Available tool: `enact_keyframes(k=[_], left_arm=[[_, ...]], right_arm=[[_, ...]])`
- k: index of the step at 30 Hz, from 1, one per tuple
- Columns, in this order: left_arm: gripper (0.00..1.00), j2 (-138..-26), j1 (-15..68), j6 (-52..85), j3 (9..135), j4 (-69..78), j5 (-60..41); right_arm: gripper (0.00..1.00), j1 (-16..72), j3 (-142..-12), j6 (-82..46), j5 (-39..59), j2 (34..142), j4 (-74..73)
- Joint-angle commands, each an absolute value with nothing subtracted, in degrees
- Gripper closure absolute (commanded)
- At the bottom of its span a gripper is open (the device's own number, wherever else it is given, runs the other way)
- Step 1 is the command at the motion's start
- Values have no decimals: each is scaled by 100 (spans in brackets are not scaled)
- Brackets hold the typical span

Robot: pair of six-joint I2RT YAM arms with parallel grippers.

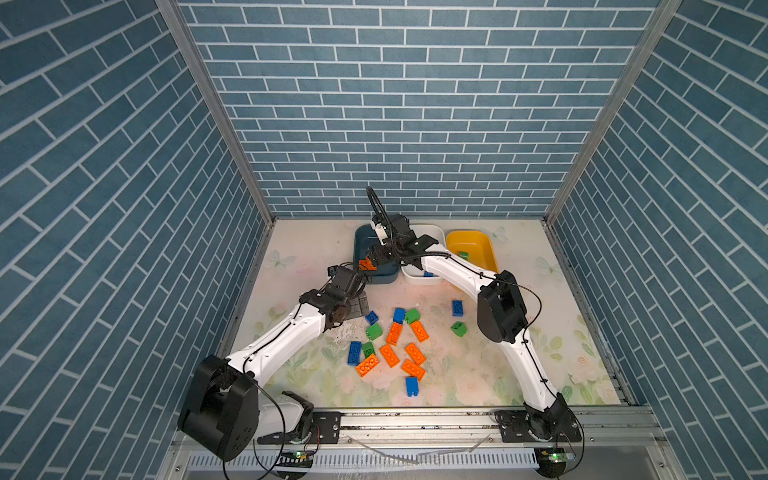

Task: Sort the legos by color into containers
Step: 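Carry the orange brick over the teal tub with the right gripper and release, then move the right gripper back toward the pile while the left gripper hovers over bricks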

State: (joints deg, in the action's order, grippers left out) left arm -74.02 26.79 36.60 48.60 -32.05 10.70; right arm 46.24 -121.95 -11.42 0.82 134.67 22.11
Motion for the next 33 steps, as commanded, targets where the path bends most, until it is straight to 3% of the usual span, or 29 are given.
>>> enact_keyframes(k=[1,8,10,16,26,33], left_arm=[[1,-7408,2655,3522,4777,-3054,936],[1,-7624,2771,3437,4773,-2651,512],[1,-7765,2857,3454,4840,-2628,449],[2,-8347,2914,3610,5049,-2657,330],[12,-9138,3084,4370,5389,-2696,270],[27,-9556,3372,4857,5588,-2772,674]], right_arm=[[13,4623,-11853,-949,-112,12859,2284],[9,4636,-8930,-1439,2,10884,1054],[1,4635,-8059,-1684,-208,10367,742],[1,4632,-6285,-2296,-1058,9282,-3],[2,4632,-5886,-2301,-1247,9053,-189],[3,4632,-5855,-2277,-1246,9015,-279]])
